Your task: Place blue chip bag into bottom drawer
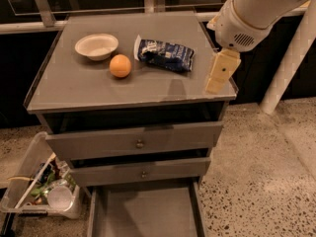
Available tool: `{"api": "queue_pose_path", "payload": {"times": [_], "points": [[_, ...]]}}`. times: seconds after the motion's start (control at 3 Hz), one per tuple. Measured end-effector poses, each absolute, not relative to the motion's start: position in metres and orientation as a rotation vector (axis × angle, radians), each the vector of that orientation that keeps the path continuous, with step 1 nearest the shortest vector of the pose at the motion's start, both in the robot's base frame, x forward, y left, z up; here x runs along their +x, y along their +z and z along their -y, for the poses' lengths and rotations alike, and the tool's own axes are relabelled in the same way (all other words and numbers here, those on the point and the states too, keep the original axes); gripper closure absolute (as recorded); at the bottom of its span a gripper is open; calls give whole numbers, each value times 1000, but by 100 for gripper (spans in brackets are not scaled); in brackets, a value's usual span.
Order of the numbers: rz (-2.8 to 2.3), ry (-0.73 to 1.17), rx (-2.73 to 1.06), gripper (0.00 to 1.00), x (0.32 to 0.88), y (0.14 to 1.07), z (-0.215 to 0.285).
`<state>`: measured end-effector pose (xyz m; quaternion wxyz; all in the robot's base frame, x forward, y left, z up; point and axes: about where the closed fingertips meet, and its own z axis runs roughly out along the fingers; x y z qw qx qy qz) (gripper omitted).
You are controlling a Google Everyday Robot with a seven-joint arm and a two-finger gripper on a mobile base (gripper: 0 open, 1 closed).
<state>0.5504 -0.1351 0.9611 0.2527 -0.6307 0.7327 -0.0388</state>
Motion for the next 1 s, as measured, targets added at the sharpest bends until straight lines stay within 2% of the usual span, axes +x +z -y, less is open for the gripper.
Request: {"api": "queue_pose_path", "payload": {"times": [1.0], "points": [[-1878,-23,-1560,0,631,930,126]]}}
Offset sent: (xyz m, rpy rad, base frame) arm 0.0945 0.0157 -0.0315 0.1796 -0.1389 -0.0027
